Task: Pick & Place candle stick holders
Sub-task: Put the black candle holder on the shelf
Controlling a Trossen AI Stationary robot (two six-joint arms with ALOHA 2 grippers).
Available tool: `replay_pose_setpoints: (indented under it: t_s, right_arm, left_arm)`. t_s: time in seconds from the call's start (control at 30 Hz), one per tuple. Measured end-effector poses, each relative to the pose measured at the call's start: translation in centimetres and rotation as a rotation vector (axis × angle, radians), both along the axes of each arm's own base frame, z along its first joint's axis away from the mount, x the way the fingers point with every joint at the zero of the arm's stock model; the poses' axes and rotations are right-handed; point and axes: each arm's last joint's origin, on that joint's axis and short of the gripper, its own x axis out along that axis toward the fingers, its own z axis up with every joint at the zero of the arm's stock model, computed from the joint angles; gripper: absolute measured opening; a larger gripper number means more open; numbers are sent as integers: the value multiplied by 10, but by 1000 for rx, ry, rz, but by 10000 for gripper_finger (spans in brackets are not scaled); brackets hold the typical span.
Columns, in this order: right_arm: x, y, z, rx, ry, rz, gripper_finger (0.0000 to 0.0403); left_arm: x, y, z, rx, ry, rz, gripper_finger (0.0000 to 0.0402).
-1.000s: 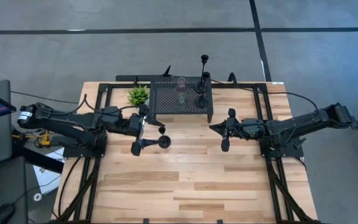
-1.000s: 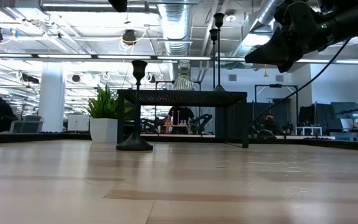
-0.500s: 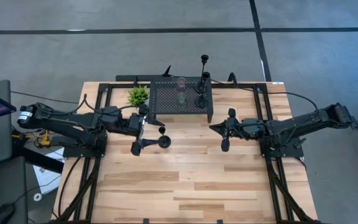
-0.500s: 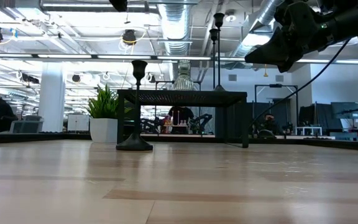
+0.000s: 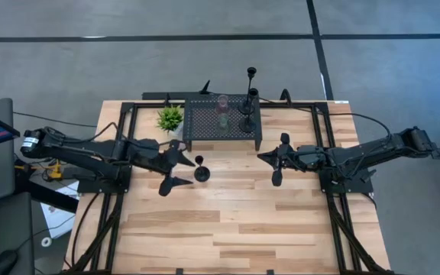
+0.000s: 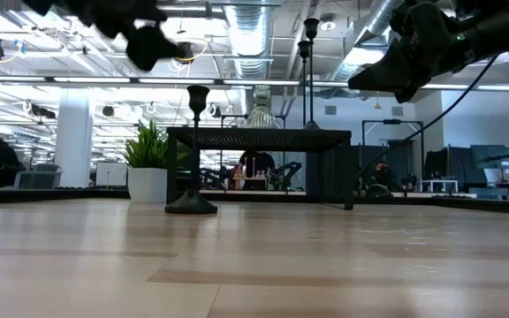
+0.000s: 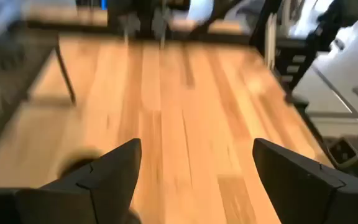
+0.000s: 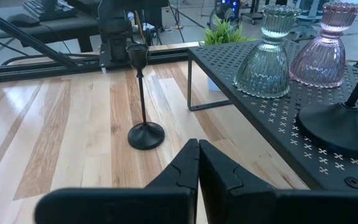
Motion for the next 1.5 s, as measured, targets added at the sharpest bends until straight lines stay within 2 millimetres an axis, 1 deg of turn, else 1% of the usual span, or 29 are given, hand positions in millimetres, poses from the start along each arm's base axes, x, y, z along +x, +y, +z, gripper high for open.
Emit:
replay_pose_setpoints:
  t_s: [0.1,0.23,0.4,0.5,0.6,0.7,0.9,1.03,1.17,1.27,1.37,1.5]
  right_arm:
    - [0,0,0,0,0,0,0]
    - [0,0,0,0,0,0,0]
    - [0,0,0,0,0,0,0]
    - [0,0,0,0,0,0,0]
    - [0,0,0,0,0,0,0]
    - [0,0,0,0,0,0,0]
    - [0,0,0,0,0,0,0]
    - [0,0,0,0,0,0,0]
    - [0,0,0,0,0,0,0]
    - [0,0,0,0,0,0,0]
    - [0,0,0,0,0,0,0]
    - [0,0,0,0,0,0,0]
  left_arm:
    - [-1,0,-16,-48,74,15,309]
    - [-2,1,-35,-42,127,38,309]
    - [-3,6,-63,22,196,211,309]
    - [0,8,-80,47,197,286,309]
    - [7,7,-91,29,119,289,309]
    - [14,7,-100,22,85,293,309]
    - [29,7,-111,17,61,299,309]
    - [38,7,-114,11,5,332,309]
    - [42,8,-117,24,-5,395,309]
    - [42,8,-118,22,-2,399,305]
    - [43,8,-117,-3,-15,403,285]
    - [43,8,-115,-19,-39,405,238]
